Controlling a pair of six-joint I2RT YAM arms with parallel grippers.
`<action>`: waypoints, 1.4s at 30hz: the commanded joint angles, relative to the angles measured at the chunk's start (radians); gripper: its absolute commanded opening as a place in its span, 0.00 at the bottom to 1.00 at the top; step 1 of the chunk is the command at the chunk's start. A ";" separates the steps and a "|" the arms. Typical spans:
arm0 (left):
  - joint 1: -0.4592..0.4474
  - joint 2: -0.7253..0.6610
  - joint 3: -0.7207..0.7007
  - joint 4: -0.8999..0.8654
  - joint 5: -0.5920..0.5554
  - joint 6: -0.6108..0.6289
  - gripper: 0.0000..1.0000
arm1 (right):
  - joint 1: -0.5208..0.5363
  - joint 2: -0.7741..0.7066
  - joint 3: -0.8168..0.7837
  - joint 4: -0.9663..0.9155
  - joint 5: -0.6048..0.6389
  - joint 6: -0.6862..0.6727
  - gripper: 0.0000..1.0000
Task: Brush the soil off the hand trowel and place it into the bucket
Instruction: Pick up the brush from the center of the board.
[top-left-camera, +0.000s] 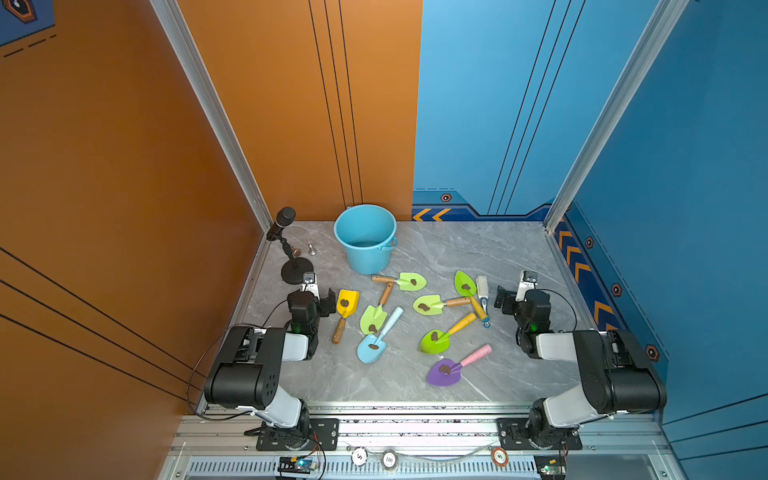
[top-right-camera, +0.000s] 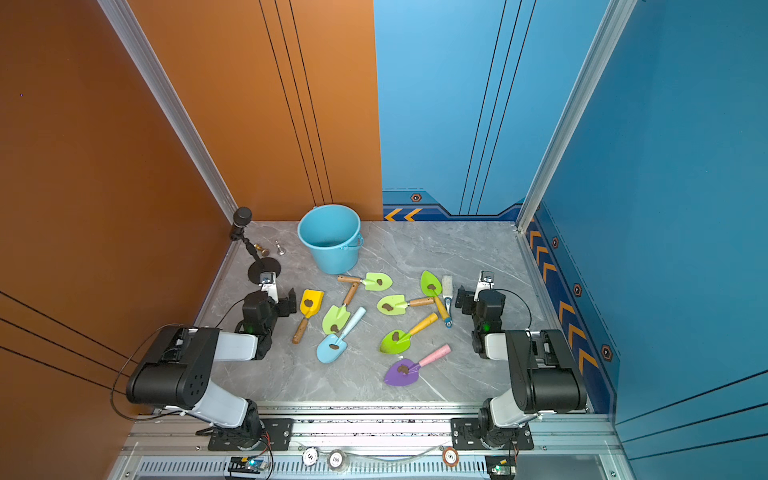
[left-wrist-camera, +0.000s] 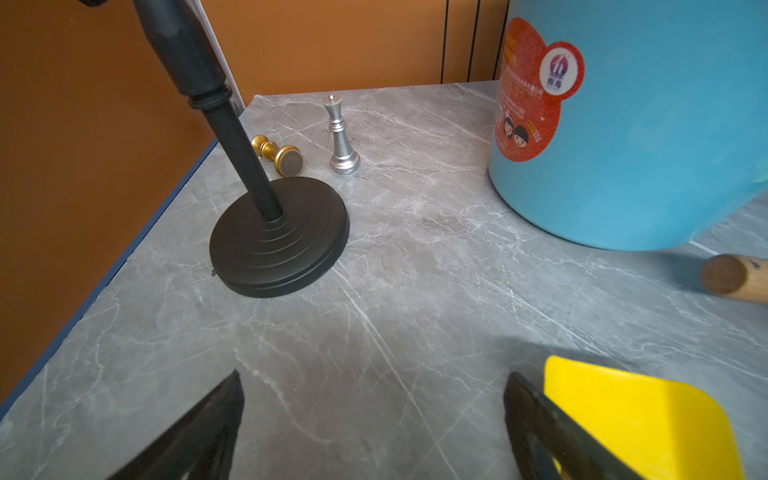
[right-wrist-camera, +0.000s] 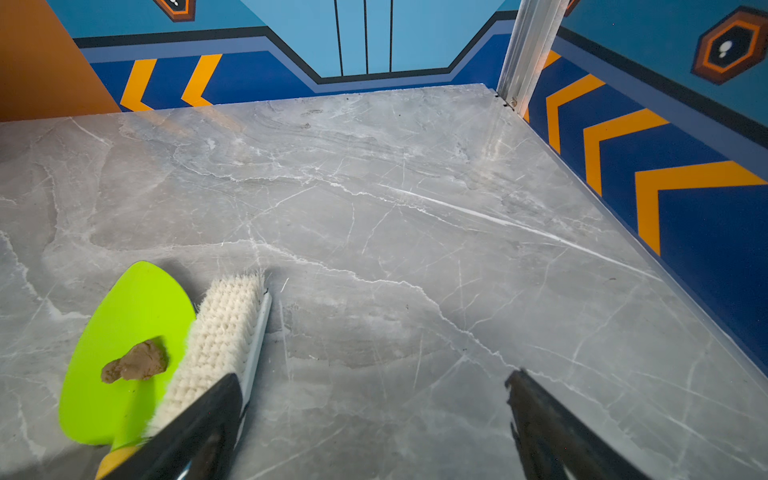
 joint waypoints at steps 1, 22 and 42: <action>0.007 0.008 0.027 -0.001 0.025 -0.010 0.98 | 0.007 0.012 0.019 0.021 -0.017 -0.018 1.00; -0.119 -0.405 0.434 -0.920 0.048 -0.189 0.97 | 0.081 -0.275 0.497 -0.883 0.082 0.356 0.99; -0.527 -0.396 0.709 -1.115 0.122 -0.721 0.97 | 0.562 -0.188 0.693 -0.811 -0.046 0.951 1.00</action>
